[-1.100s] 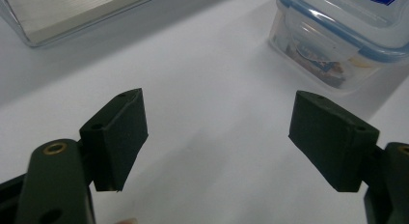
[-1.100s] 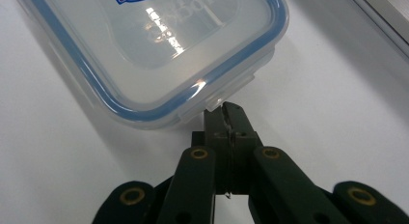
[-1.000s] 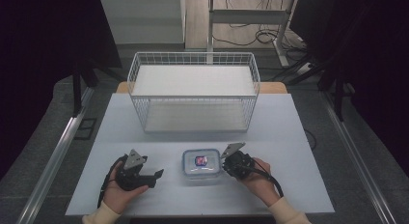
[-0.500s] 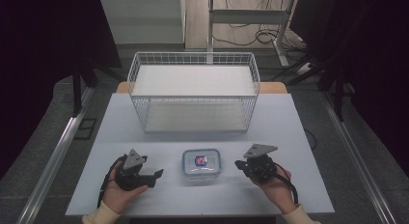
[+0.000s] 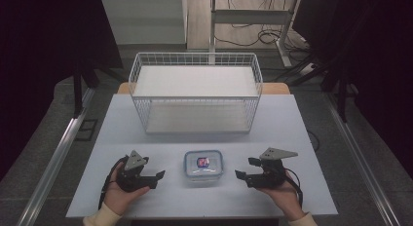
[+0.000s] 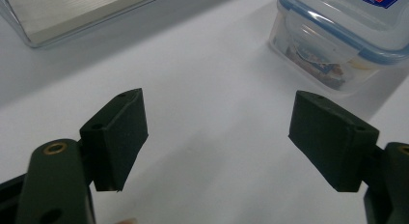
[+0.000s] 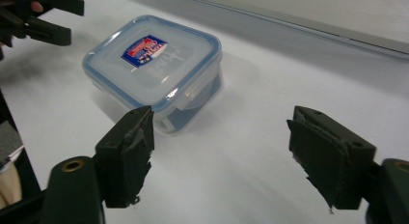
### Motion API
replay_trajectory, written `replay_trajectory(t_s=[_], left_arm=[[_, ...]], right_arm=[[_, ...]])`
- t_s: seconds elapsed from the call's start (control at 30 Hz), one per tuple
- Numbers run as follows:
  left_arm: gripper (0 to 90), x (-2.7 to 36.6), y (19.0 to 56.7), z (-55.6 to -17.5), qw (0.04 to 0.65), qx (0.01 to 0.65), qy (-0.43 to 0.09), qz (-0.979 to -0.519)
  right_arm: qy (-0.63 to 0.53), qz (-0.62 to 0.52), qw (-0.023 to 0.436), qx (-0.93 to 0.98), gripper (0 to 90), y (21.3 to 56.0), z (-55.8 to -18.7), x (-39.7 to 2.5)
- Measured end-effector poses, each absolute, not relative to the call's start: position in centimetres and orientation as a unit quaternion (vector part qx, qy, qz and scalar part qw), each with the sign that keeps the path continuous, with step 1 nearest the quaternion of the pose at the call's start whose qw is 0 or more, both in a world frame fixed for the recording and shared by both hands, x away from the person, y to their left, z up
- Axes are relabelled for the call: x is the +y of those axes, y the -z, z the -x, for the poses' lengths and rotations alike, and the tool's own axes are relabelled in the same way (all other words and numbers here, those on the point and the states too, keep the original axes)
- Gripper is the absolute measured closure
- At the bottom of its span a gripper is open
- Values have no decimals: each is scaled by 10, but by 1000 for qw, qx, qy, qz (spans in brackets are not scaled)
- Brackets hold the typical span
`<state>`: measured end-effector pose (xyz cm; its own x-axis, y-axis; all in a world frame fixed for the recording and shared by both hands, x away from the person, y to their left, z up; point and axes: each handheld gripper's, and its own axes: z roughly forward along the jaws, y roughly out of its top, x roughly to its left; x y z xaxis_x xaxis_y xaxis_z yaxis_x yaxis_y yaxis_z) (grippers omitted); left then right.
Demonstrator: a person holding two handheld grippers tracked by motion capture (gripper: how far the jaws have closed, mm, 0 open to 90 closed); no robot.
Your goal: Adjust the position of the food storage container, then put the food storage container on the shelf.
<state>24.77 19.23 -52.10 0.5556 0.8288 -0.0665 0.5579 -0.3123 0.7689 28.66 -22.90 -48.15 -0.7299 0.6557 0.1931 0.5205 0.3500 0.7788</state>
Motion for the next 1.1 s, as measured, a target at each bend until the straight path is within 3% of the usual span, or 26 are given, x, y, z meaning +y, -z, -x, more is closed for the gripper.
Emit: replay_trajectory(t_s=[0.13, 0.5, 1.1], left_arm=[[207, 192, 520, -248, 401, 443, -161, -785], [192, 191, 512, -249, 432, 456, -140, -765], [157, 175, 501, -282, 478, 515, 11, -711]], right_arm=[[-447, -364, 75, 814, 186, 482, -286, -228], [-443, -348, 69, 824, 190, 482, -285, -219], [-446, -400, 18, 800, 220, 475, -313, -206]])
